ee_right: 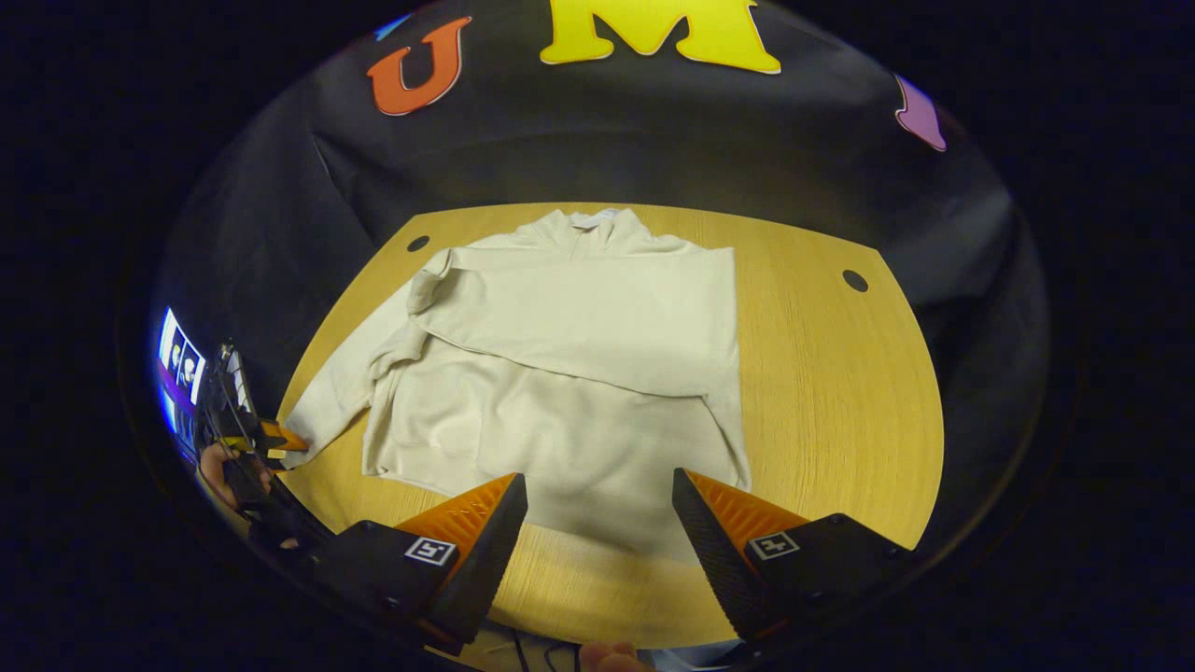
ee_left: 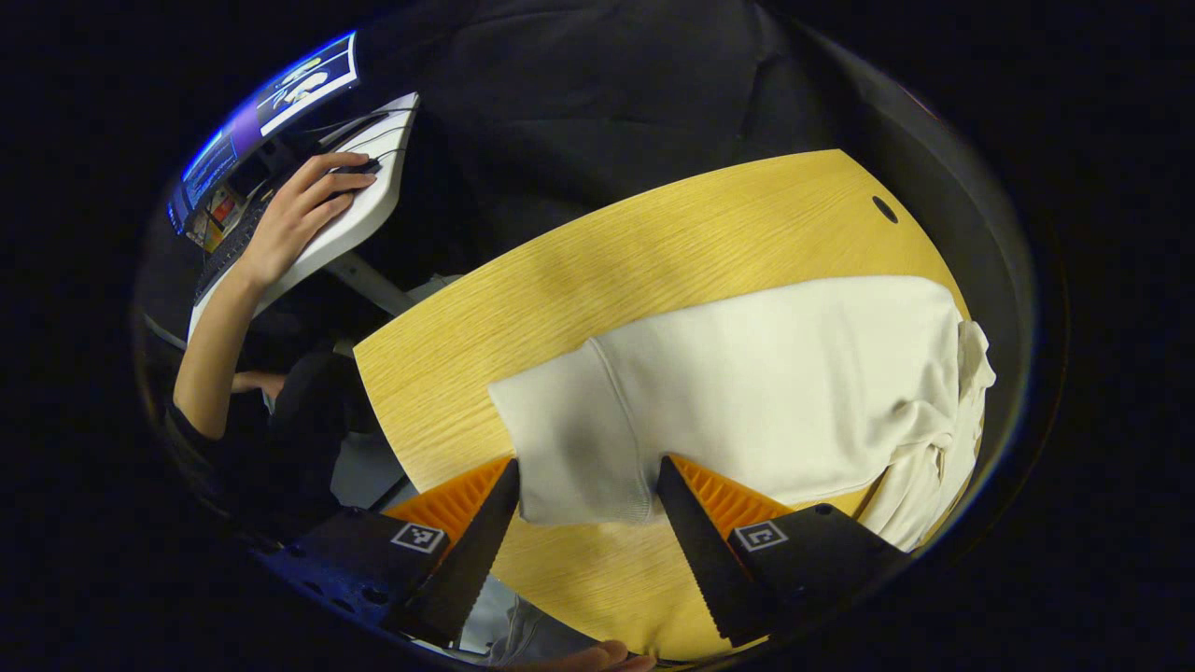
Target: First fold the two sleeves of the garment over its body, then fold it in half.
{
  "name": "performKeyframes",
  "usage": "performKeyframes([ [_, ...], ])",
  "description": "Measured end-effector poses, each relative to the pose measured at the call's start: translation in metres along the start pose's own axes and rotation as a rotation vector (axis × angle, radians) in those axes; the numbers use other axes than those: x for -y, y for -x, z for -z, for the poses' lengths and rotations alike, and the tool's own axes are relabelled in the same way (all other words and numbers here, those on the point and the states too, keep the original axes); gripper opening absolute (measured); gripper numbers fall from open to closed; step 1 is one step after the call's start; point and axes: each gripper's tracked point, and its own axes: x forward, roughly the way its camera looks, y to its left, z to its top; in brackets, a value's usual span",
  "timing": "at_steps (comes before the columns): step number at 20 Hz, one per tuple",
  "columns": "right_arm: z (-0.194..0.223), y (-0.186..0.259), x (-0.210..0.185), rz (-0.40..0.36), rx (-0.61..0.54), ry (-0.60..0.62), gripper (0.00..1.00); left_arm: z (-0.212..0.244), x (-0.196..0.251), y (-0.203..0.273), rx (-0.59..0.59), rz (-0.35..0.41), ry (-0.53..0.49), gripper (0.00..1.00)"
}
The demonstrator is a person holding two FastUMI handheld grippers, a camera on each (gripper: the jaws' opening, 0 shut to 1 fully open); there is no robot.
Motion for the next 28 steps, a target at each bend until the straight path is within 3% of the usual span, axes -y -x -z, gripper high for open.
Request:
performKeyframes([
  [3, -0.014, 0.029, 0.001, 0.016, 0.133, 0.016, 0.94, 0.001, 0.000, 0.000, -0.050, 0.001, 0.010, 0.95],
  [5, -0.020, 0.048, 0.009, 0.036, 0.202, 0.015, 0.97, 0.000, 0.003, -0.002, -0.089, 0.009, 0.010, 0.90],
  [8, -0.014, 0.058, 0.017, 0.043, 0.229, -0.009, 0.94, 0.000, 0.005, -0.005, -0.115, 0.019, 0.012, 0.67],
  [9, -0.009, 0.060, 0.024, 0.051, 0.224, -0.020, 0.97, 0.003, 0.006, -0.005, -0.120, 0.023, 0.013, 0.64],
  [11, -0.003, 0.065, 0.041, 0.060, 0.227, -0.054, 0.94, 0.006, 0.011, -0.003, -0.135, 0.027, 0.003, 0.47],
  [12, -0.003, 0.067, 0.048, 0.062, 0.231, -0.074, 0.94, 0.007, 0.011, -0.003, -0.137, 0.006, 0.000, 0.33],
  [15, 0.006, 0.067, 0.066, 0.066, 0.227, -0.125, 0.97, 0.003, 0.017, -0.002, -0.137, -0.042, -0.028, 0.22],
  [18, 0.010, 0.066, 0.080, 0.061, 0.224, -0.139, 0.97, 0.007, 0.021, 0.002, -0.148, -0.041, -0.025, 0.10],
  [20, 0.012, 0.065, 0.085, 0.050, 0.222, -0.139, 0.94, 0.008, 0.026, 0.010, -0.144, -0.038, -0.011, 0.05],
  [28, 0.013, 0.057, 0.089, -0.020, 0.223, -0.147, 0.97, -0.022, 0.060, 0.068, -0.045, -0.038, -0.144, 0.05],
])
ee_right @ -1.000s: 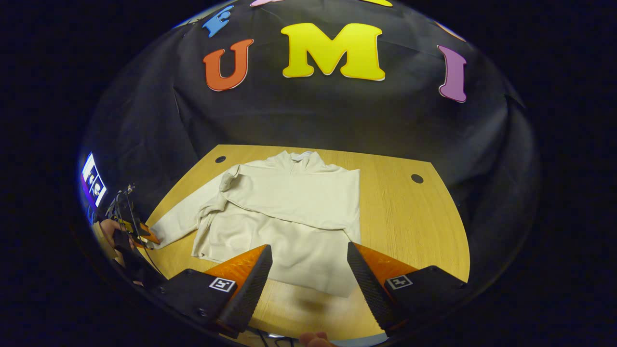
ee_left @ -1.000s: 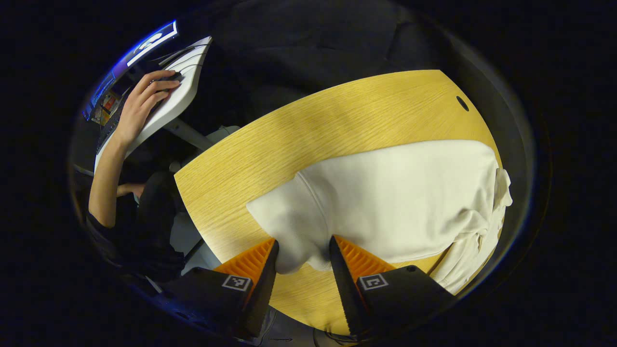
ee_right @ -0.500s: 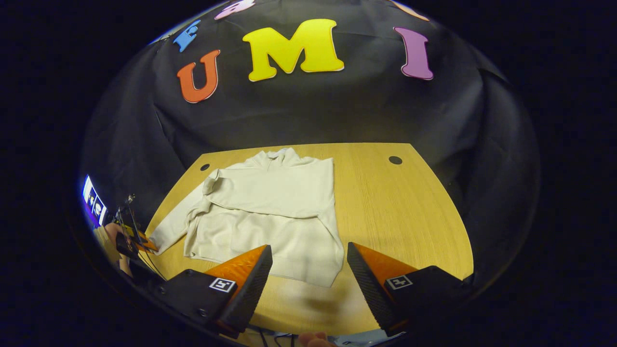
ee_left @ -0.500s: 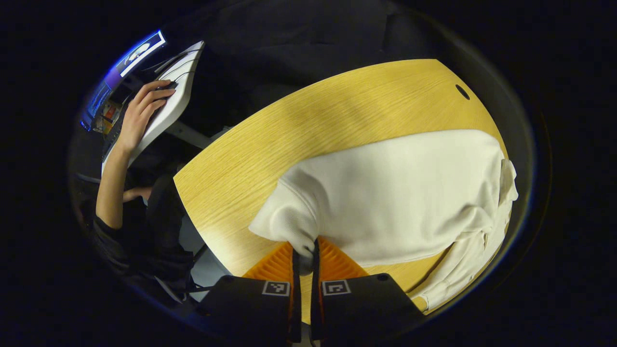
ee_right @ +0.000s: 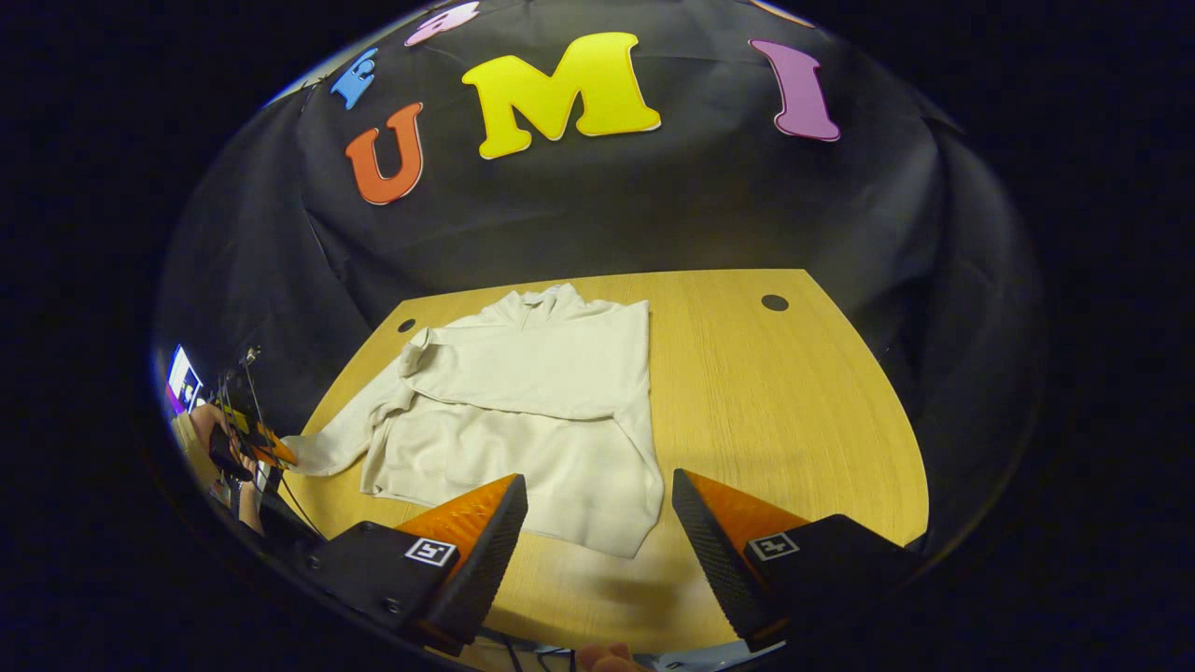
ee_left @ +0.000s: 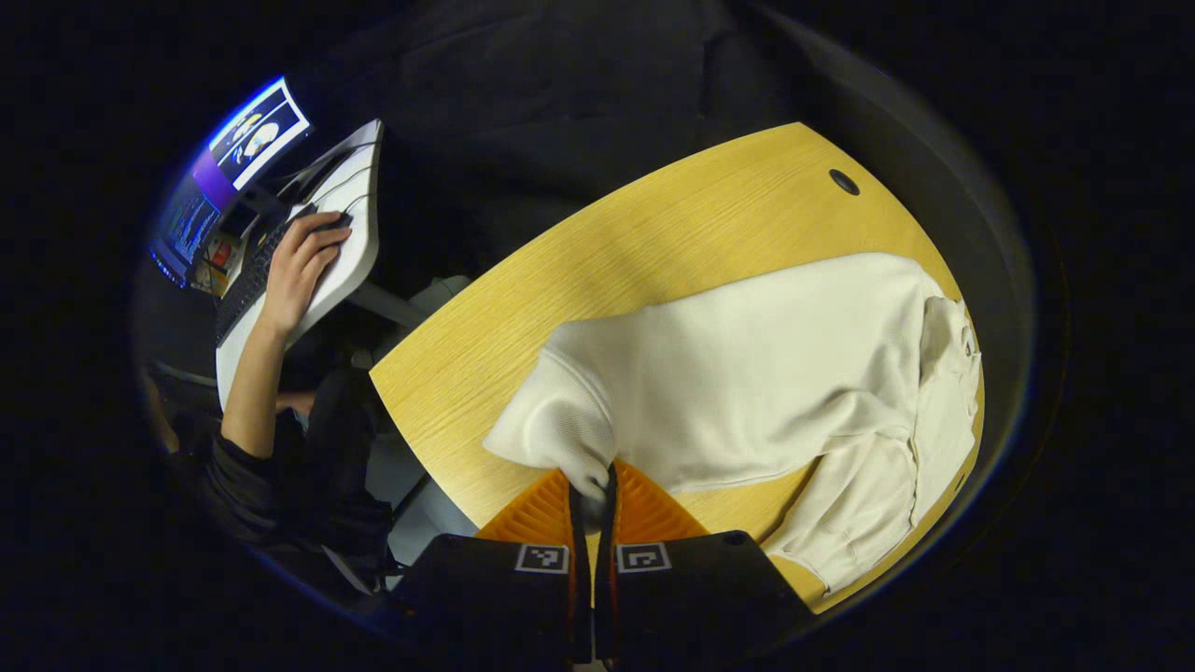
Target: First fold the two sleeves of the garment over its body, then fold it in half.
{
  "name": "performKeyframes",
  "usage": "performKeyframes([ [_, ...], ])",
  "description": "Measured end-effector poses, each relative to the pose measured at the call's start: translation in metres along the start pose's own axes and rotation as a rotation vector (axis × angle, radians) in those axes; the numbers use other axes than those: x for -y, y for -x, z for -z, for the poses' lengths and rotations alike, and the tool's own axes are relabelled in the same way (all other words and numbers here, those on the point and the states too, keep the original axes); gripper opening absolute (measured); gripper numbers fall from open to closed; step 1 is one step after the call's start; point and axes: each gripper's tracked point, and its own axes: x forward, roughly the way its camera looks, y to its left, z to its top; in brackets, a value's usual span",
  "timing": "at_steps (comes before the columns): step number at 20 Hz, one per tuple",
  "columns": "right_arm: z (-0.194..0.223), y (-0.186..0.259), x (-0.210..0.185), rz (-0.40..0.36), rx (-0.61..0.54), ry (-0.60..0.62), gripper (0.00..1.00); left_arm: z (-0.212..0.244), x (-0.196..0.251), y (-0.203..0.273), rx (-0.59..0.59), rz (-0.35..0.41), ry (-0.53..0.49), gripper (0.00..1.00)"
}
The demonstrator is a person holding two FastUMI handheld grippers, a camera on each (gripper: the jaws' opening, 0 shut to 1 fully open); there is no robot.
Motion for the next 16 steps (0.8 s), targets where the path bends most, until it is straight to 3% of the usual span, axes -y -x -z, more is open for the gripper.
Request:
performKeyframes([
  [2, -0.001, -0.005, -0.001, -0.017, 0.000, 0.008, 0.94, -0.010, 0.017, 0.015, 0.028, 0.009, -0.033, 0.00],
  [3, -0.001, -0.007, -0.002, -0.025, -0.003, 0.012, 0.94, -0.015, 0.028, 0.021, 0.041, 0.016, -0.051, 0.05],
  [4, -0.002, -0.010, -0.002, -0.032, -0.004, 0.016, 0.97, -0.020, 0.038, 0.028, 0.053, 0.020, -0.068, 0.05],
  [6, -0.005, -0.014, -0.001, -0.044, -0.004, 0.025, 0.94, -0.029, 0.064, 0.039, 0.076, 0.038, -0.096, 0.04],
  [16, 0.000, -0.022, 0.014, -0.053, -0.009, 0.022, 0.97, -0.027, 0.231, 0.088, 0.135, 0.146, -0.354, 0.05],
])
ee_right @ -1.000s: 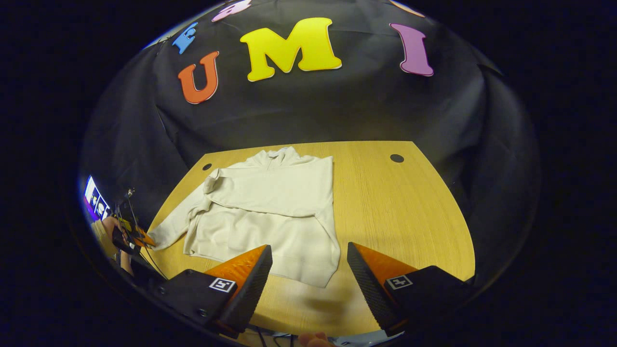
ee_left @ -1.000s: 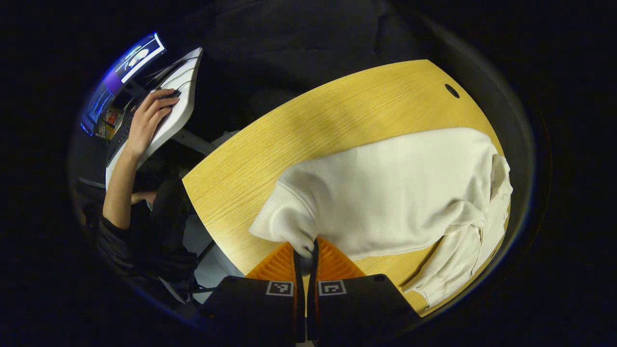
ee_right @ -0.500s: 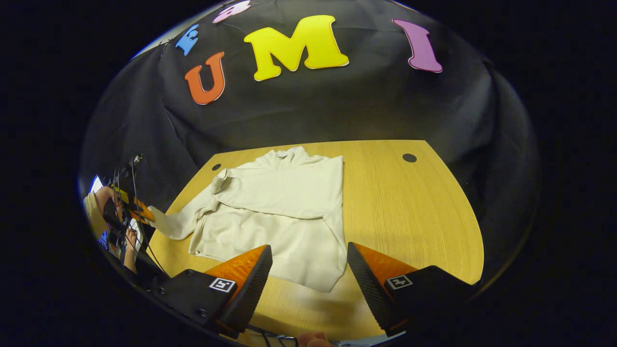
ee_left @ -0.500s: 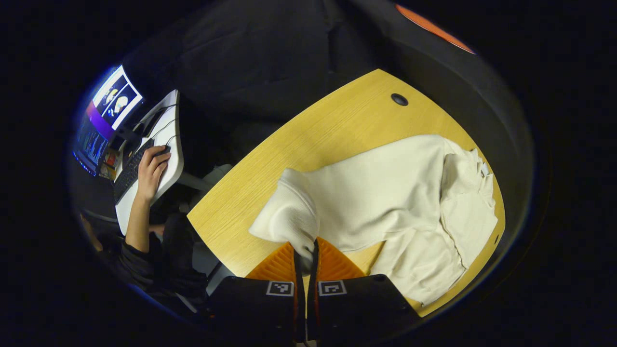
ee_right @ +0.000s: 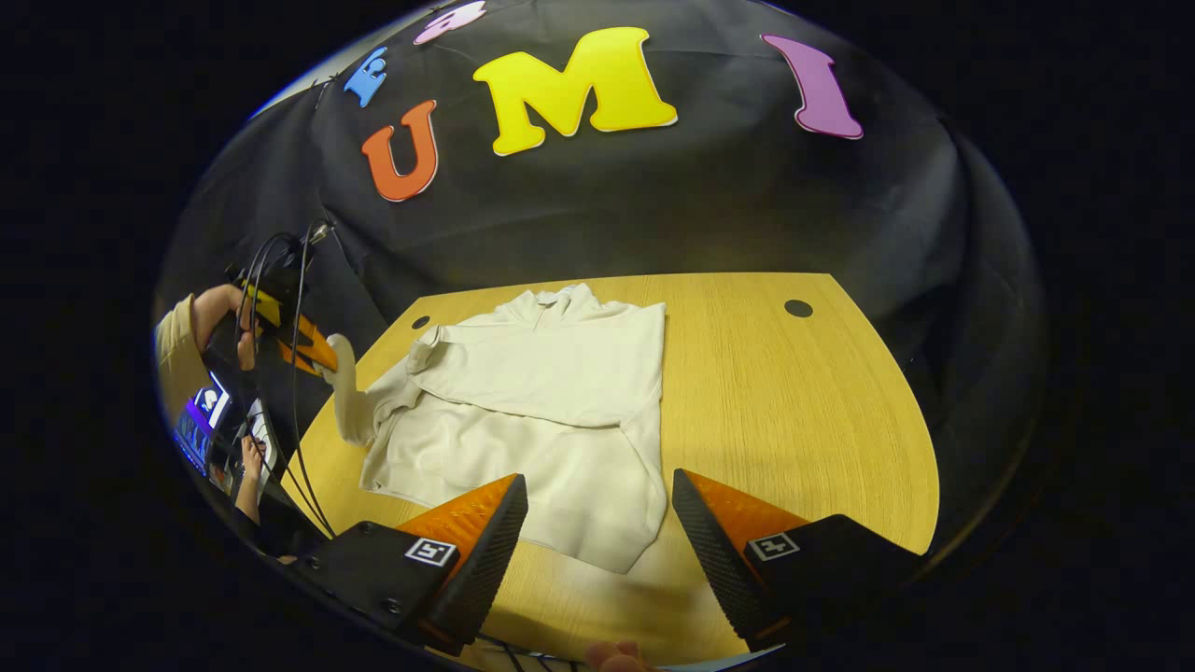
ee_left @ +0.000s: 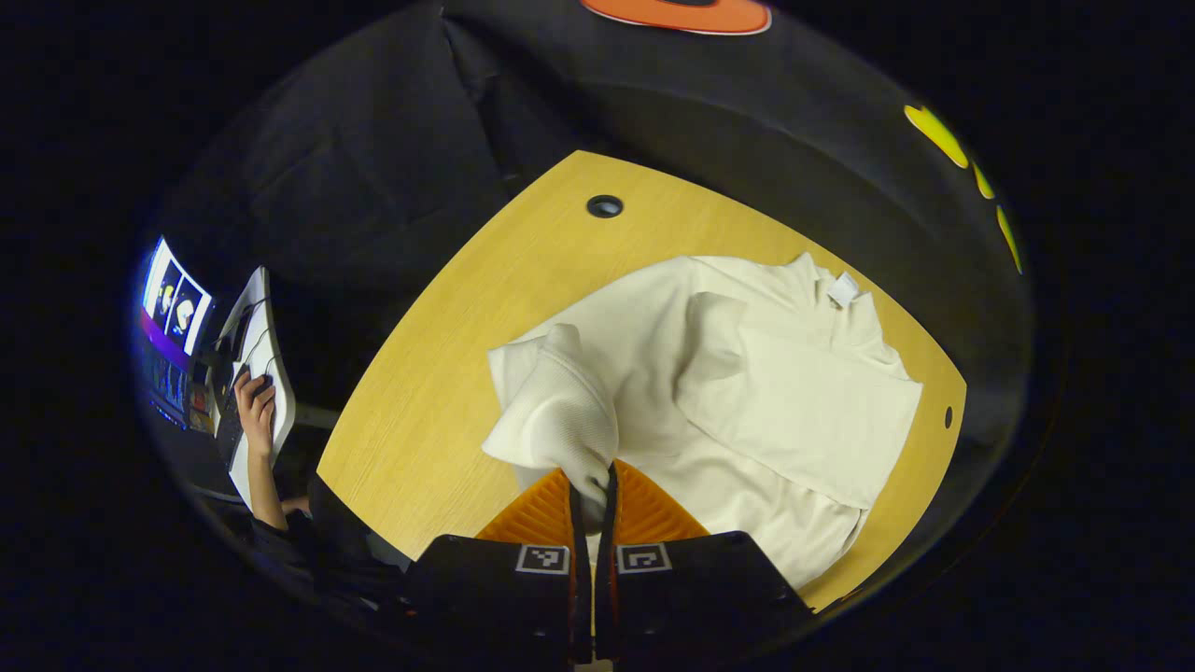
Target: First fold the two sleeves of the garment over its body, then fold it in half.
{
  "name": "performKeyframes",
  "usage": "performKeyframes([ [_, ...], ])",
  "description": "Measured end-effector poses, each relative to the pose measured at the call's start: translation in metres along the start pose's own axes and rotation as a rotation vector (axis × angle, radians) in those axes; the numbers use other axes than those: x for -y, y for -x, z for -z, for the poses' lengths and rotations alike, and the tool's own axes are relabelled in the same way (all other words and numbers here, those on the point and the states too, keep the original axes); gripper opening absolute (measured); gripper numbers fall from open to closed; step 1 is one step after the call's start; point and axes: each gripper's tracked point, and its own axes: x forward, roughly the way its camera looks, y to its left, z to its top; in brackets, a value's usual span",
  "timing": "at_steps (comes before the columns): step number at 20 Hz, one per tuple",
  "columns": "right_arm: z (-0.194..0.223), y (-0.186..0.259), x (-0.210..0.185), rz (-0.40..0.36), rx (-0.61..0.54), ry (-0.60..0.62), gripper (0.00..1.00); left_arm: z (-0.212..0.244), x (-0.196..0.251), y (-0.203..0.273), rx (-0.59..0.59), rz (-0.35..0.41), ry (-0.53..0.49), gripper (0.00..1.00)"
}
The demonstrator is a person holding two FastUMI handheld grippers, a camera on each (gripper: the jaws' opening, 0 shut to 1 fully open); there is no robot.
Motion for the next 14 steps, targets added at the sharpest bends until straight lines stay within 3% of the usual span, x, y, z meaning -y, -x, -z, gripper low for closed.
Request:
performKeyframes([
  [3, 0.007, 0.000, 0.008, -0.002, -0.020, -0.054, 0.94, -0.006, 0.059, 0.007, 0.006, 0.056, -0.096, 0.05],
  [4, 0.010, -0.002, 0.011, -0.005, -0.030, -0.067, 0.97, -0.006, 0.076, 0.007, 0.007, 0.061, -0.136, 0.04],
  [14, 0.033, -0.006, 0.036, 0.031, -0.088, -0.079, 0.94, 0.006, 0.221, 0.004, 0.055, 0.101, -0.411, 0.04],
])
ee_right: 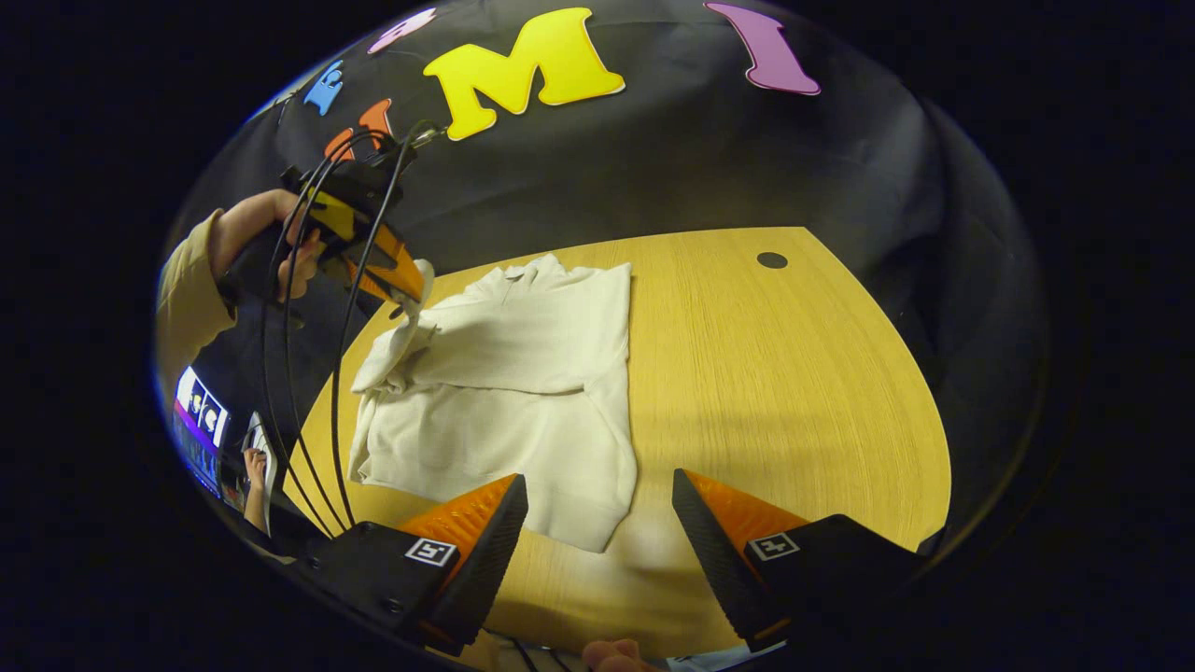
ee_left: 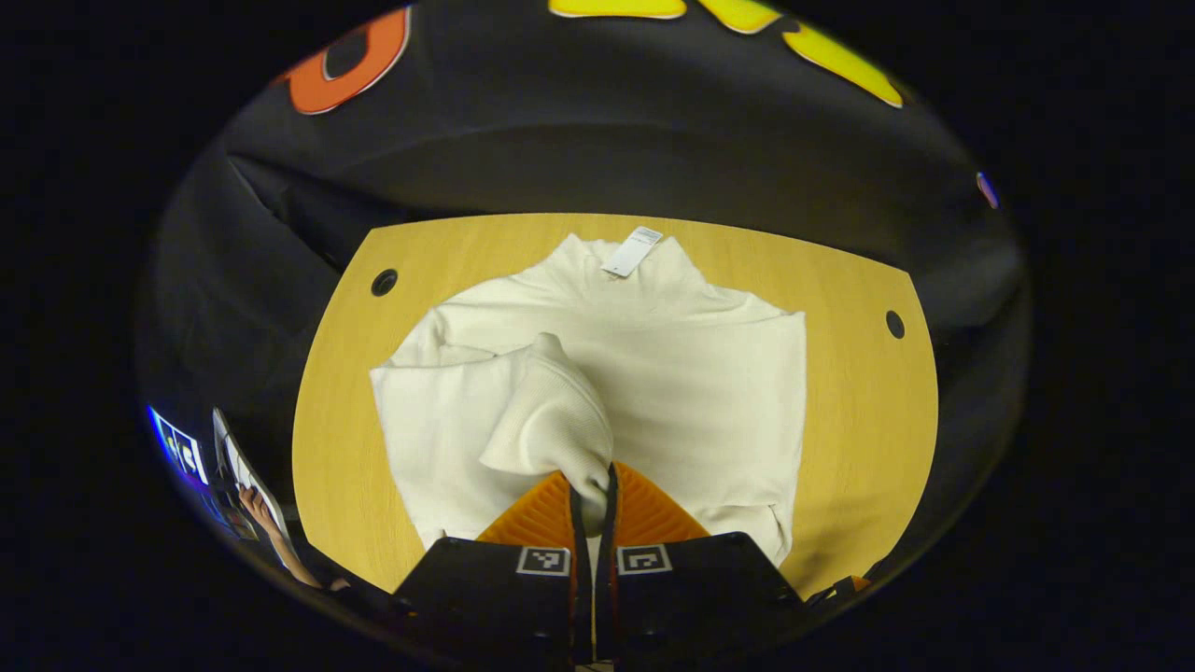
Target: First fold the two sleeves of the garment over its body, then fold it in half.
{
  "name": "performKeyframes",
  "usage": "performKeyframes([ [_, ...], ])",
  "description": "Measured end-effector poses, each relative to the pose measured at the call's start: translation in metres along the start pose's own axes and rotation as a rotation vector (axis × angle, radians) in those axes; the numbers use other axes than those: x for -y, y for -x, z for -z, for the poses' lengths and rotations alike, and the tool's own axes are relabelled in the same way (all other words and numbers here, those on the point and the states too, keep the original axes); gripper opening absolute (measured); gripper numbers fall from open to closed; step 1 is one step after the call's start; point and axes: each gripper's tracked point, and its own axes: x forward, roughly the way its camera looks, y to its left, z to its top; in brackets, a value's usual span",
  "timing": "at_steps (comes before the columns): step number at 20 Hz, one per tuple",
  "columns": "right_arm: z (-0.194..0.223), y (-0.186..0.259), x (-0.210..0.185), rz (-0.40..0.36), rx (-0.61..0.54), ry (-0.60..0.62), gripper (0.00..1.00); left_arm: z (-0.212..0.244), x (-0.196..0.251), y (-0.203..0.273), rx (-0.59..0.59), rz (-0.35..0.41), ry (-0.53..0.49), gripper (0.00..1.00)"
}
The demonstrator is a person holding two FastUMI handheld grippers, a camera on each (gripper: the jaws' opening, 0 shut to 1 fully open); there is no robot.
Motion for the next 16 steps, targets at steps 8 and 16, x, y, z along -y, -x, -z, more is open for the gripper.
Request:
performKeyframes([
  [8, 0.031, 0.003, 0.026, 0.063, -0.070, -0.009, 0.97, -0.034, 0.089, -0.014, 0.003, 0.125, -0.050, 0.05],
  [16, 0.056, 0.018, 0.040, 0.112, -0.099, -0.014, 0.94, -0.019, 0.131, -0.060, -0.068, 0.194, -0.046, 0.23],
])
